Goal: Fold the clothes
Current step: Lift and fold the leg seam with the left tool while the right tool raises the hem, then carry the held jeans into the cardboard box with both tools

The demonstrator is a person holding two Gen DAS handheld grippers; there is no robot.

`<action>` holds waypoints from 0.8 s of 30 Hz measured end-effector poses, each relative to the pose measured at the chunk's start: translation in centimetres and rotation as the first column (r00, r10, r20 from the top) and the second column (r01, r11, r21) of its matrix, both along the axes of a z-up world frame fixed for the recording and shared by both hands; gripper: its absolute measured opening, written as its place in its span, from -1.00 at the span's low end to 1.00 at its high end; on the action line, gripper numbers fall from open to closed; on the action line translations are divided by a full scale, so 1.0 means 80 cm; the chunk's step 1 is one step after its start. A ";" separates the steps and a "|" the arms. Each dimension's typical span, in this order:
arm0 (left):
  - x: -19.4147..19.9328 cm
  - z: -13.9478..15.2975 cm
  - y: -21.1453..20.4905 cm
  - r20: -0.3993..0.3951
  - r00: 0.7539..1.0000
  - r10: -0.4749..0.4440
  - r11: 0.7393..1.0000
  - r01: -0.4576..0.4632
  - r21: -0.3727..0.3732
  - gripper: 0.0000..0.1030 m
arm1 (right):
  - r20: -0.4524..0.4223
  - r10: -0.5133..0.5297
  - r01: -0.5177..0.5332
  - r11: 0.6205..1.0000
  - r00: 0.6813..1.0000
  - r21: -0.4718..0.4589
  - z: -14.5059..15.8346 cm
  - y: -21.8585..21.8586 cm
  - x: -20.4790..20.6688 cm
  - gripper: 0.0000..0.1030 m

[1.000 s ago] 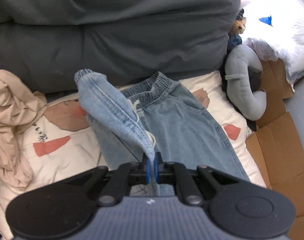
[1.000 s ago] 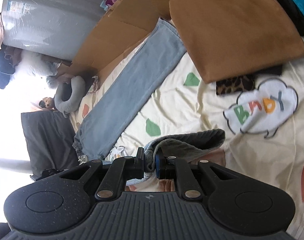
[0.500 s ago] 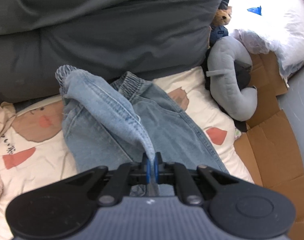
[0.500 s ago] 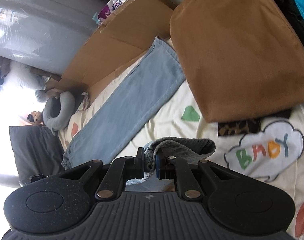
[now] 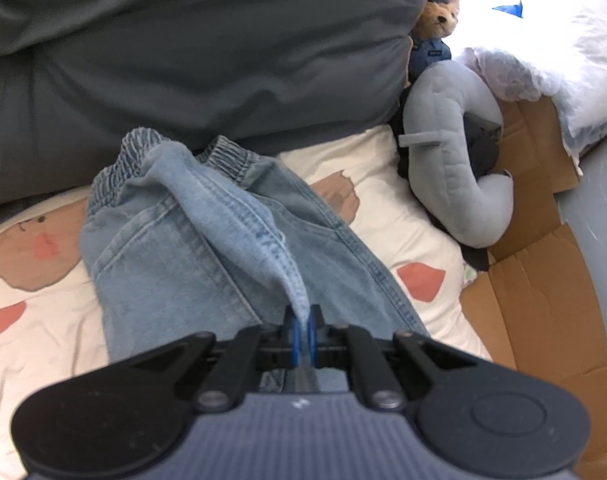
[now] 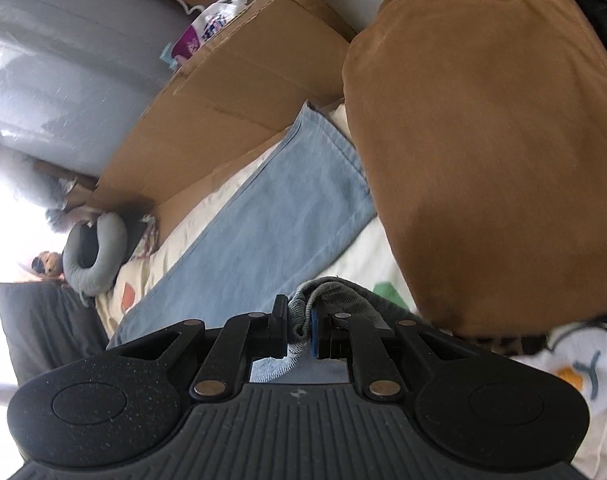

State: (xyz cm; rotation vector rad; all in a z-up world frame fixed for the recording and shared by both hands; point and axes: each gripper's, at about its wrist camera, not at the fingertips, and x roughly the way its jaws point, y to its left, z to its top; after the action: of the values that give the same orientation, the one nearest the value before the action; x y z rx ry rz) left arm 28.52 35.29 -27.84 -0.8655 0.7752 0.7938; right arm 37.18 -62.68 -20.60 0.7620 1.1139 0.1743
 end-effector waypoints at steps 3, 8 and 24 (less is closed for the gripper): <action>0.012 -0.011 0.004 0.006 1.000 -0.001 1.000 0.001 -0.010 -0.91 | -0.003 -0.029 0.029 1.000 1.000 -0.003 -0.014 0.003 0.024 -0.83; 0.029 -0.035 0.006 0.017 1.000 -0.009 0.999 0.009 -0.034 -0.91 | 0.008 0.011 -0.010 0.999 1.000 -0.042 -0.042 0.019 0.073 -0.83; 0.050 -0.084 0.025 0.068 0.998 0.016 0.993 -0.008 -0.118 -0.91 | -0.017 -0.073 0.070 0.988 0.997 -0.136 -0.104 0.049 0.169 -0.82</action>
State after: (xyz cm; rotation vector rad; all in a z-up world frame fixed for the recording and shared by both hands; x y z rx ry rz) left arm 32.51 37.33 -34.56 -0.9988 0.7618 0.7304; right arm 50.66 -58.80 -28.95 0.6825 1.1056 0.0295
